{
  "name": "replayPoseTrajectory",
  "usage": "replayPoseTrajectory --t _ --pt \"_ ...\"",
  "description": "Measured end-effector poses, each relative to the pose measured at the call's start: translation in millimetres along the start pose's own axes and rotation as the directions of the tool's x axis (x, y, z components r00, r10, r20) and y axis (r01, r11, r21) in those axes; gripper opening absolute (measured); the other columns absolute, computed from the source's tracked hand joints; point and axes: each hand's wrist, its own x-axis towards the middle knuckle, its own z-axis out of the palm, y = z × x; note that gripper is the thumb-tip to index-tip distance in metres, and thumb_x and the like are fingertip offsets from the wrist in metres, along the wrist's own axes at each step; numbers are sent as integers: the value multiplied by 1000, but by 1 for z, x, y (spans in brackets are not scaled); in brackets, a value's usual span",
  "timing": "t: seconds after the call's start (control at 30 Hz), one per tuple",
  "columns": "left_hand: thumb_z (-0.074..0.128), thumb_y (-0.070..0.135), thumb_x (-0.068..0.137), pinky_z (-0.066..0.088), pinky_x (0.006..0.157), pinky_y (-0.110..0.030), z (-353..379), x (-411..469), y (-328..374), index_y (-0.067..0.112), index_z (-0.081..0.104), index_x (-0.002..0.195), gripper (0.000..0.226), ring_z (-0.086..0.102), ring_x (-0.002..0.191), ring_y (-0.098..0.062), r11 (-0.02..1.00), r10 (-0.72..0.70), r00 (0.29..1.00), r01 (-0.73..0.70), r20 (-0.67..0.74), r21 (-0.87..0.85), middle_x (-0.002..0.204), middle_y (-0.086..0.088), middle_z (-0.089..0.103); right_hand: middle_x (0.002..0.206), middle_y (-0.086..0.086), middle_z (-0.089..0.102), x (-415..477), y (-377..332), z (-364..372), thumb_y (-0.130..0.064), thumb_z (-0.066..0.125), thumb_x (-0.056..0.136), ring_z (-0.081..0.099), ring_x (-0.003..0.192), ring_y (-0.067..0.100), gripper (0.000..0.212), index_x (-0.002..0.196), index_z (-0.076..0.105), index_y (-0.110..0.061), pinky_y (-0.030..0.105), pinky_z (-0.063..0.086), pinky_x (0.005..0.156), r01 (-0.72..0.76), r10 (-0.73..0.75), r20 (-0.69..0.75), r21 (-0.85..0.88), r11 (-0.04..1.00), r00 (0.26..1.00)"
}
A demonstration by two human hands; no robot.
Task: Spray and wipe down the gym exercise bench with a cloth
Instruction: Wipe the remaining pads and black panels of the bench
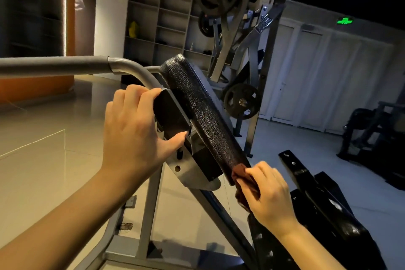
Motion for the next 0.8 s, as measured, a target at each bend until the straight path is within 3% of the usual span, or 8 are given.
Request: replayPoseTrajectory --t 0.1,0.2,0.3,0.43,0.57,0.67,0.8 --pt "83 55 72 36 80 -35 -1 -1 1 7 57 129 79 45 102 -29 1000 -11 1000 11 -1 1 117 -14 55 97 0 62 38 -12 1 -34 60 98 56 80 16 20 109 60 -17 34 52 67 38 -38 -47 0 999 998" --pt "81 58 71 32 81 -31 -4 0 2 9 58 129 79 44 101 -27 1000 -13 1000 13 21 2 116 -12 55 99 6 65 139 -50 8 -28 65 96 57 83 19 21 106 67 -10 38 51 72 139 -135 -172 6 990 976" --pt "80 62 70 31 82 -31 -8 1 0 10 59 128 80 45 101 -26 1000 6 999 -7 45 23 116 -11 57 101 7 65 210 -77 11 -29 68 94 58 84 22 23 108 68 -11 41 51 73 145 -146 -234 -23 989 961" --pt "78 65 69 27 80 -29 -10 2 -4 11 59 127 82 45 101 -25 999 23 998 -24 52 23 115 -10 57 105 6 63 155 -62 18 -26 70 94 58 88 21 24 112 67 -11 41 52 74 129 -116 -216 43 991 969" --pt "83 60 68 30 82 -28 -3 0 -4 11 60 126 79 45 101 -25 1000 20 999 -20 26 -2 116 -9 57 98 0 61 65 -32 13 -34 65 95 54 82 16 22 108 64 -16 38 52 64 121 -117 -116 30 992 986" --pt "81 61 69 36 81 -31 -1 0 -4 12 59 126 78 45 100 -24 1000 22 1000 -22 6 -17 116 -8 56 98 4 65 103 -42 9 -31 65 95 56 83 18 23 107 68 -11 38 52 66 185 -182 -116 12 983 976" --pt "80 63 70 38 81 -32 -4 0 -4 13 60 125 77 45 99 -23 999 35 999 -35 -6 -3 115 -7 58 103 8 63 224 -80 8 -31 64 97 58 91 24 27 113 71 -11 42 51 76 214 -214 -213 -27 977 953"
